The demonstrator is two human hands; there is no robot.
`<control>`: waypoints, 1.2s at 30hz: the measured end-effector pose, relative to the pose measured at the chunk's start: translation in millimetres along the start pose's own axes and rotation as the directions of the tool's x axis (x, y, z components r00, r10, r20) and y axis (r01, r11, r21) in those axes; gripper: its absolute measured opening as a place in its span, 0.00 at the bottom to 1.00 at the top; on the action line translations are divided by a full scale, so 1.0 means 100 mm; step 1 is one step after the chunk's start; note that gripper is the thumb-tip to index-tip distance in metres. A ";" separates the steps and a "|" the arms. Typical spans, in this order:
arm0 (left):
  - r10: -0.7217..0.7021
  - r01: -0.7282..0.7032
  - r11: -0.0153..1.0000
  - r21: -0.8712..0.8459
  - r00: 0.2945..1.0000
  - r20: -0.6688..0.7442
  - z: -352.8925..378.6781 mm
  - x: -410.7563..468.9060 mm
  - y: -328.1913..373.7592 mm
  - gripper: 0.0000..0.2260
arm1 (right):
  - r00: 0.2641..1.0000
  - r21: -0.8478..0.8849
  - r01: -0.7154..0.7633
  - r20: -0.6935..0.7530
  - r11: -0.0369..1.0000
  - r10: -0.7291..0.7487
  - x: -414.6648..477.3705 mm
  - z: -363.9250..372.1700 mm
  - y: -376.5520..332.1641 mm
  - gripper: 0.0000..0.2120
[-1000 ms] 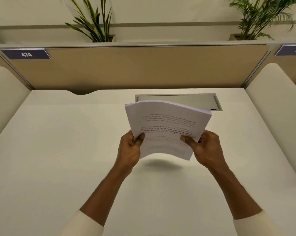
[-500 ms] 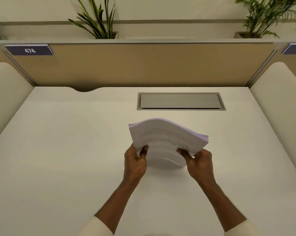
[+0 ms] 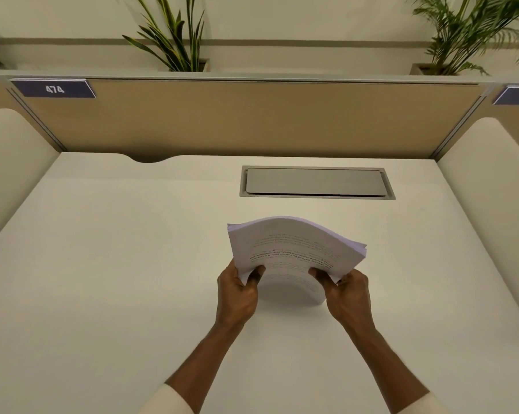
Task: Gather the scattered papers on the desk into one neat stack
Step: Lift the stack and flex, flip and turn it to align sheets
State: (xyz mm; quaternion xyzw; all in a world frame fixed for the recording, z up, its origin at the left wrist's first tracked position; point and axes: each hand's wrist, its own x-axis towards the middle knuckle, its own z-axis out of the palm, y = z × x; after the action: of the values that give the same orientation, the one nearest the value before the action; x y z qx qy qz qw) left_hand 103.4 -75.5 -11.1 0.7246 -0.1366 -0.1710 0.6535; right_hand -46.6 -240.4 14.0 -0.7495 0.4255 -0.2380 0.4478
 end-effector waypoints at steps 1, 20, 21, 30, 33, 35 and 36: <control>-0.001 0.001 1.000 0.001 1.000 0.003 0.00 0.00 0.00 0.13 | 1.000 0.012 -0.020 0.010 1.000 0.020 0.00 0.01 0.01 0.09; -0.001 -0.002 0.997 0.083 1.000 0.030 0.04 0.04 -0.09 0.13 | 0.999 0.061 -0.039 -0.005 0.997 0.040 0.09 0.07 0.15 0.11; -0.003 0.000 0.996 0.093 1.000 0.031 0.04 0.04 -0.09 0.13 | 0.999 0.076 -0.053 0.004 0.996 0.053 0.09 0.08 0.13 0.11; -0.089 0.048 0.982 0.181 0.970 0.228 -0.13 0.11 0.15 0.16 | 0.954 0.148 -0.109 0.293 0.983 0.062 0.33 -0.16 0.08 0.08; -0.226 0.211 0.974 0.084 0.928 0.297 -0.21 0.07 0.14 0.16 | 0.891 0.206 -0.228 0.437 0.952 0.118 0.34 -0.28 0.09 0.07; -0.271 0.273 0.961 0.031 0.922 0.276 -0.24 0.02 0.12 0.16 | 0.861 0.225 -0.305 0.480 0.925 0.166 0.32 -0.31 0.12 0.12; -0.287 0.296 0.955 0.002 0.924 0.255 -0.25 -0.01 0.10 0.16 | 0.849 0.229 -0.337 0.494 0.913 0.189 0.31 -0.33 0.15 0.15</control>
State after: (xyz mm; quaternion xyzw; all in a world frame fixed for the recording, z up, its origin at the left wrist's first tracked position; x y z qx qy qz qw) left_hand 113.4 -53.9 0.8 0.6972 -0.1063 -0.3593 0.6112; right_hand -61.3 -285.5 15.9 -0.6393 0.3645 -0.0518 0.6752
